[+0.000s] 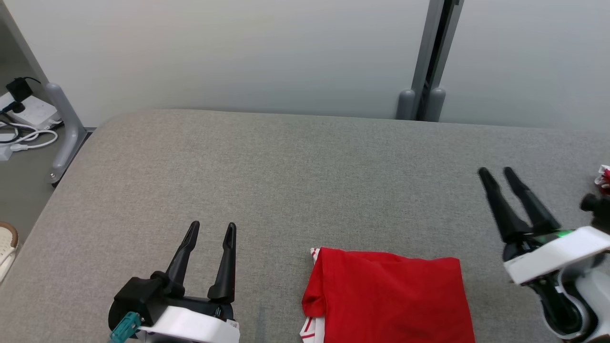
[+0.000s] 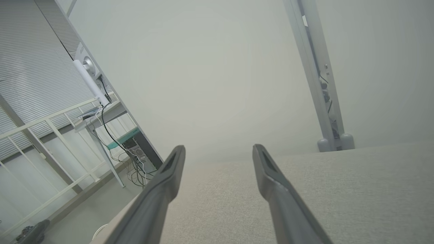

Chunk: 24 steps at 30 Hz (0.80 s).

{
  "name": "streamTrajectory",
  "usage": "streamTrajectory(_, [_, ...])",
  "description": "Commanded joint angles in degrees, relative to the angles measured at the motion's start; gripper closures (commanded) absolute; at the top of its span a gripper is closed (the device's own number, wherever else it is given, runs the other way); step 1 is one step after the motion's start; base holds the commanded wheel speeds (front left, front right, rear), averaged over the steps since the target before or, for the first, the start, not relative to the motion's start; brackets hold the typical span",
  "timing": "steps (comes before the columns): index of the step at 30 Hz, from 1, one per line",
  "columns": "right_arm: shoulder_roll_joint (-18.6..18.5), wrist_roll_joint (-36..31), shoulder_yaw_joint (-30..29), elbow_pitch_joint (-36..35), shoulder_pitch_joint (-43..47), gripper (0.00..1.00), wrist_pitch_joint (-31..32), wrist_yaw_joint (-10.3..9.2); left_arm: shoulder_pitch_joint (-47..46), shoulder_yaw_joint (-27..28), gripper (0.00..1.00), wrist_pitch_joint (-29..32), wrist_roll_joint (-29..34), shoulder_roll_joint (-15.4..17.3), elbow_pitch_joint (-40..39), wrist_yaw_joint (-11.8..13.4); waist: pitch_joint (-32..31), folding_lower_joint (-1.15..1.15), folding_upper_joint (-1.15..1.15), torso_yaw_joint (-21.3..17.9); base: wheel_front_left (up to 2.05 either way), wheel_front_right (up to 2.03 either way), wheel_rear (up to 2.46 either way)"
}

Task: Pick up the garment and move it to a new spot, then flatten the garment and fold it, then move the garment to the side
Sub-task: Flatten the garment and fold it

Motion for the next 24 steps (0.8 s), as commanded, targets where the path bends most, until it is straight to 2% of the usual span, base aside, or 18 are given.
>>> streamTrajectory(1, [-0.86, -5.36, -2.04, 1.16, 1.62, 0.00, -0.69, 0.02, 0.17, 0.40, 0.00, -0.15, 0.46, 0.18, -0.32, -0.39, -0.06, 0.00, 0.00, -0.32, 0.00, 0.00, 0.00])
streamTrajectory(5, [1.61, -17.30, -11.91, 0.40, 5.58, 0.00, -0.63, 0.01, 0.41, 0.84, 0.00, -0.15, 0.55, 0.20, -0.78, -0.27, 0.01, 0.00, 0.00, -1.27, 0.00, 0.00, 0.00])
streamTrajectory(7, [1.23, -28.38, -15.81, -1.13, 7.14, 0.00, -0.65, 0.01, 0.45, 0.87, 0.00, -0.15, 0.71, 0.20, -0.90, -0.35, 0.14, 0.00, 0.00, -1.78, 0.00, 0.00, 0.00])
streamTrajectory(9, [4.32, -35.80, -19.57, -2.80, 9.94, 0.00, -0.60, 0.01, 0.40, 0.79, 0.00, -0.15, 0.90, 0.21, -0.98, -0.44, 0.26, 0.00, 0.00, -2.24, 0.00, 0.00, 0.00])
streamTrajectory(10, [6.95, -39.94, -23.27, -4.47, 12.23, 0.00, -0.57, 0.01, 0.40, 0.49, 0.00, -0.15, 1.28, 0.24, -0.81, -0.41, 0.39, 0.00, 0.00, -2.63, 0.00, 0.00, 0.00])
streamTrajectory(18, [12.49, -44.89, -28.71, -6.12, 17.38, 0.00, -0.57, 0.01, 1.08, 0.31, 0.00, -0.15, 1.69, 0.22, -0.68, -0.48, 0.86, 0.00, 0.00, -3.65, 0.00, 0.00, 0.00])
streamTrajectory(24, [14.20, -45.82, -29.45, -4.56, 19.26, 0.00, -0.57, 0.01, 2.05, -0.04, 0.00, -0.15, 2.03, 0.22, 0.34, -0.49, 0.83, 0.00, 0.00, -3.78, 0.00, 0.00, 0.00])
